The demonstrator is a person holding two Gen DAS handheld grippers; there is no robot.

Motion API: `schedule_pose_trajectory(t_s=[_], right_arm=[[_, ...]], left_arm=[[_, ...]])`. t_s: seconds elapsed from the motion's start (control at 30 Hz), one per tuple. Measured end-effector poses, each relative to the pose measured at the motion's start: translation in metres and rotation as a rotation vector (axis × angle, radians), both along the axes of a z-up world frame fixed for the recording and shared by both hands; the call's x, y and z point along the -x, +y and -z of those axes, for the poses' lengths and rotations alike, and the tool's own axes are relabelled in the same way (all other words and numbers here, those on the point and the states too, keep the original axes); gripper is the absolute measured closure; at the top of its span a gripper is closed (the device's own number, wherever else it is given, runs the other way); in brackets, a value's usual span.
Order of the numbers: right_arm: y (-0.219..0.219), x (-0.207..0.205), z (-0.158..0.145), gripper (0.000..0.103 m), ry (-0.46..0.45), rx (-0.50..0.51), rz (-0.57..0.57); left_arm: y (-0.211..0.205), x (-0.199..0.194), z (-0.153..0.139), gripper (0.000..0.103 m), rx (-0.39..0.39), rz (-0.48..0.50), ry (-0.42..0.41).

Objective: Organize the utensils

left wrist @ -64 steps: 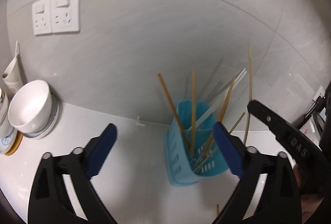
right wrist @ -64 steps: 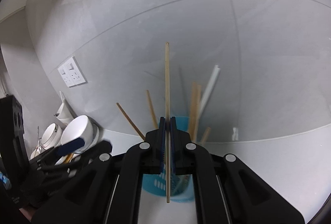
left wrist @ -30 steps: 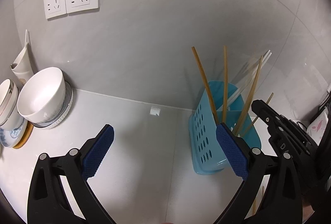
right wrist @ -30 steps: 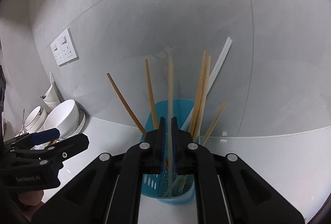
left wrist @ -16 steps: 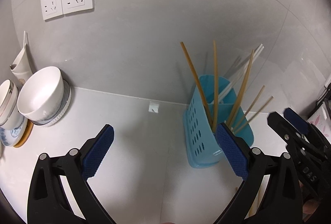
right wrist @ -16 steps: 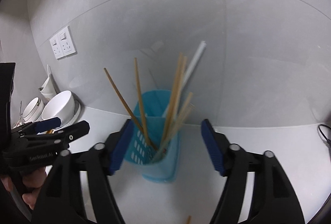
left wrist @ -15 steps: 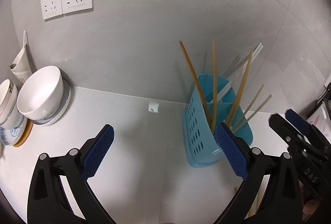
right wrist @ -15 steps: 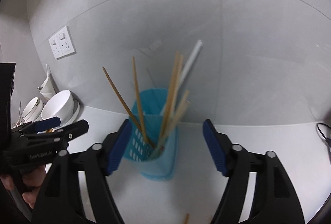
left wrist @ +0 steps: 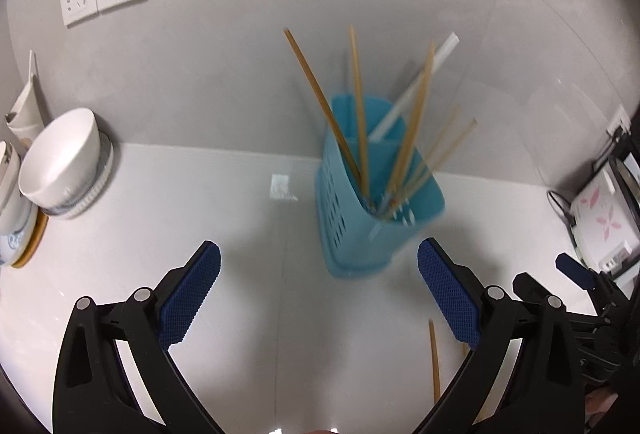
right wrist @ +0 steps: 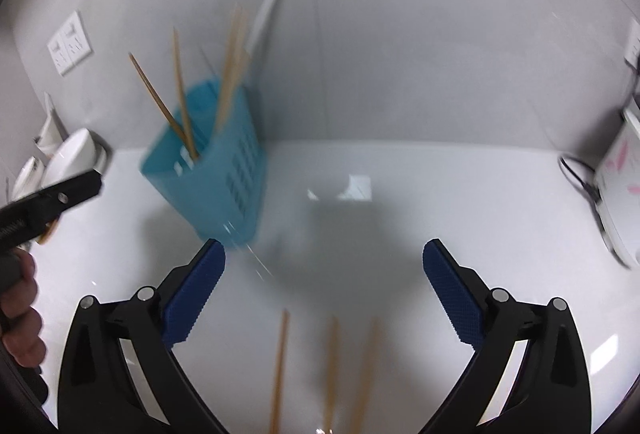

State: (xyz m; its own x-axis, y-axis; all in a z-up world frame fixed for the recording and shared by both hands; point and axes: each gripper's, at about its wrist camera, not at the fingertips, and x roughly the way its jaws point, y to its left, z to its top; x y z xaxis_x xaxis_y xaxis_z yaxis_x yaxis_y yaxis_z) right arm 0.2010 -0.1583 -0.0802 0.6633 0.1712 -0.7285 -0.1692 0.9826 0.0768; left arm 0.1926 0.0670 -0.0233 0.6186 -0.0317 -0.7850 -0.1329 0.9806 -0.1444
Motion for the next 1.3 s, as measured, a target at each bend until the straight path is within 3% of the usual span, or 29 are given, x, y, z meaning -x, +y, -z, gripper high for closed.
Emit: schedule_pose_trajectory(t_s=[0.43, 0.83, 1.13, 1.3], right_arm=[[-0.029, 0.043, 0.050, 0.010, 0.197, 0.088, 0.076], [-0.037, 0.061, 0.096, 0.040, 0.399, 0.100, 0.093], [-0.033, 0.073, 0.113, 0.061, 0.457, 0.123, 0.071], [-0.035, 0.072, 0.118, 0.080, 0.495, 0.110, 0.071]], left_arm=[[-0.037, 0.040, 0.044, 0.006, 0.028, 0.050, 0.156], [-0.064, 0.066, 0.072, 0.006, 0.038, 0.076, 0.257], [-0.085, 0.078, 0.084, 0.006, 0.036, 0.098, 0.301], [-0.095, 0.081, 0.094, 0.006, 0.028, 0.101, 0.333]])
